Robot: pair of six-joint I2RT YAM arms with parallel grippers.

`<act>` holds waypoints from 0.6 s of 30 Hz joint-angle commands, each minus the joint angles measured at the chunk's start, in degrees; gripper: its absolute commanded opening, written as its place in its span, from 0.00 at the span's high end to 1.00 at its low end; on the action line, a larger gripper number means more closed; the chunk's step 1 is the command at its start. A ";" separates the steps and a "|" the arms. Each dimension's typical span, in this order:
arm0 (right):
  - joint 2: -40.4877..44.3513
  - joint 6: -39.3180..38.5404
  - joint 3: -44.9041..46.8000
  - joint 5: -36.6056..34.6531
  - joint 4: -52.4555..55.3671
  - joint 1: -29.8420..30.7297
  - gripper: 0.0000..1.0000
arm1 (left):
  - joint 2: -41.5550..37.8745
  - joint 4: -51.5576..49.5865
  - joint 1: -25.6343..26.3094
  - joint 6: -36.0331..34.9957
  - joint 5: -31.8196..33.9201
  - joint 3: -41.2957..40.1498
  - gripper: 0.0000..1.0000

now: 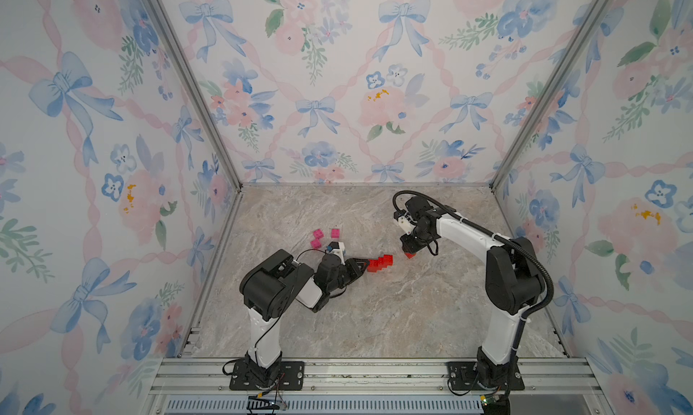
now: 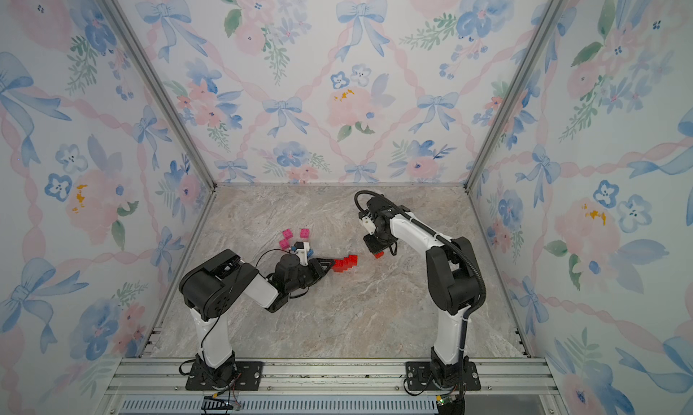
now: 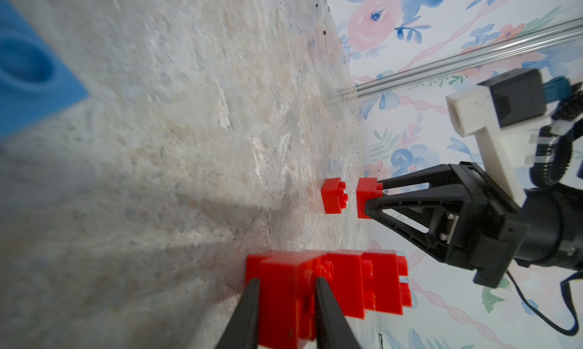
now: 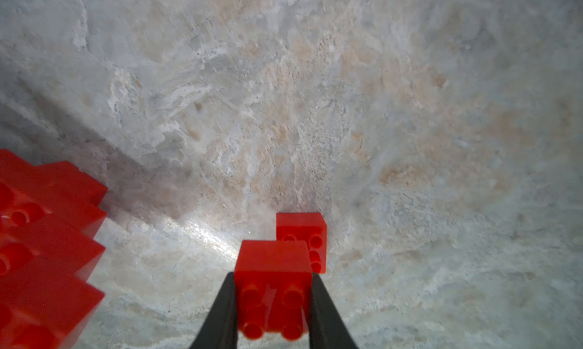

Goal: Assemble the letter v with lego
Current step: Assemble the lego brick with the lego brick.

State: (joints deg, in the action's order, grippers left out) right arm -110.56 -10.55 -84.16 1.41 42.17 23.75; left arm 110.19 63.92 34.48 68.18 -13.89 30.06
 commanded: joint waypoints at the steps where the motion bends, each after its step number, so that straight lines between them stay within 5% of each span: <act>1: -2.09 -1.10 -0.13 -1.06 -0.33 -0.10 1.00 | 0.41 -1.18 -0.60 0.69 0.79 -1.37 1.00; 18: -3.34 -2.90 1.64 -1.72 0.17 -0.20 1.00 | 0.36 -0.95 -0.67 0.70 0.48 -1.06 1.00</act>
State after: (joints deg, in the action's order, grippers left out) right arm -112.60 -12.80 -83.90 0.32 41.52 23.73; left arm 110.19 64.49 34.41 68.51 -13.87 29.71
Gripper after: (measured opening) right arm 0.293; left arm 0.277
